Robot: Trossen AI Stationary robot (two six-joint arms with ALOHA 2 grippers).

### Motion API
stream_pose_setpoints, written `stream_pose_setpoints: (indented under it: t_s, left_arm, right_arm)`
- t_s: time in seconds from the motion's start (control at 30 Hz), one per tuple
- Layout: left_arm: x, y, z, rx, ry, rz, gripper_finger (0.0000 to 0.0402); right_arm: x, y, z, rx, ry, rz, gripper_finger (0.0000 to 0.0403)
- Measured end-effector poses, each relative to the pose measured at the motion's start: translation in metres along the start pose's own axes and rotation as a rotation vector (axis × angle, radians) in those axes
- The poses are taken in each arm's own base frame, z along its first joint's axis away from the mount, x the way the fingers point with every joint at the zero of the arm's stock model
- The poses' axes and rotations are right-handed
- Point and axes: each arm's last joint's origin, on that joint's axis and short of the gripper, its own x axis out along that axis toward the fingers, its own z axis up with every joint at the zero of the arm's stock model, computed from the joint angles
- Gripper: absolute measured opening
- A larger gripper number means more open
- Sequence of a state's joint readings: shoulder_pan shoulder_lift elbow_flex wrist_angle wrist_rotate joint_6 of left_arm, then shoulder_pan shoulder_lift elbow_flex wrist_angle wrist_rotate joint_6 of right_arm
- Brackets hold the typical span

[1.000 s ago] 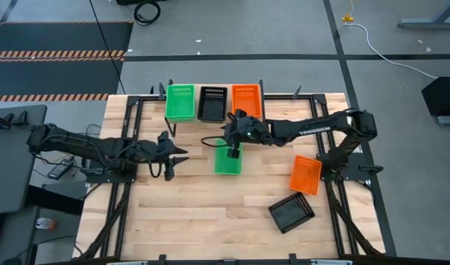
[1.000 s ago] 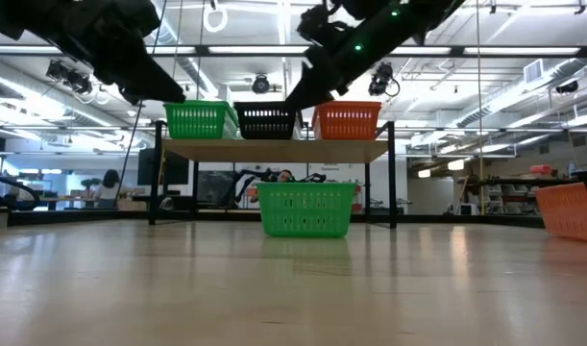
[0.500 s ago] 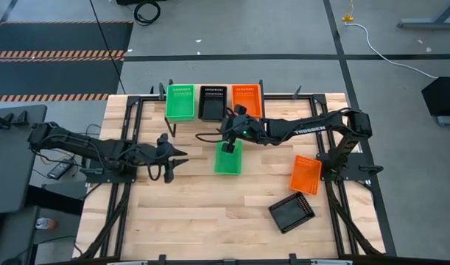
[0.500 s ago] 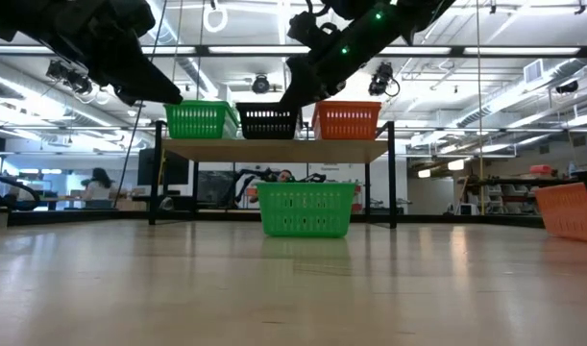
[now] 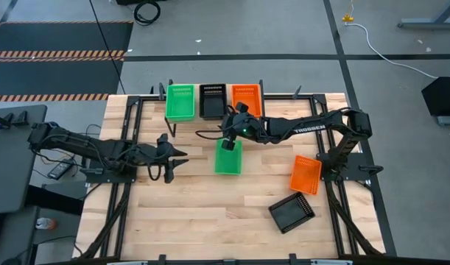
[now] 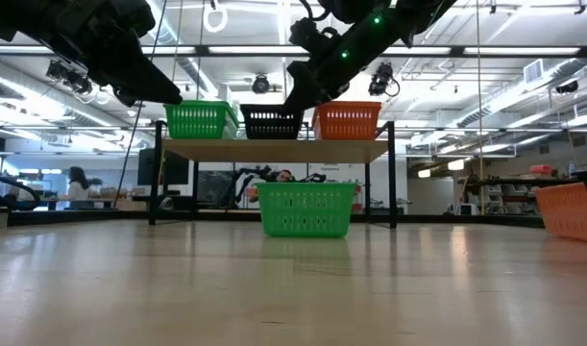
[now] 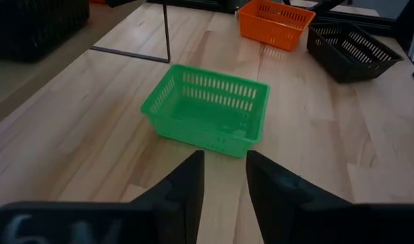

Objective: Stack baskets on shelf by color
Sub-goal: Adjust the black bin, then stack the orange bin on top of the orange bin on the shelf

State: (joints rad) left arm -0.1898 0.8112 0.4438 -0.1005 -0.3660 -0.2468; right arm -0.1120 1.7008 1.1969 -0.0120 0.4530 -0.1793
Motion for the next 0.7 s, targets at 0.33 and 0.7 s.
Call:
stream_pose_setpoints:
  t_s: [0.33, 0.7]
  left_arm:
    - [0.000, 0.000, 0.000, -0.004, 0.001, -0.003, 0.0117]
    - [-0.001, -0.005, -0.001, 0.021, -0.014, 0.037, 0.0117]
  right_arm:
    - [-0.010, 0.015, 0.003, -0.022, -0.017, 0.042, 0.0165]
    - [-0.066, 0.040, -0.004, -0.043, 0.171, 0.292, 0.0165]
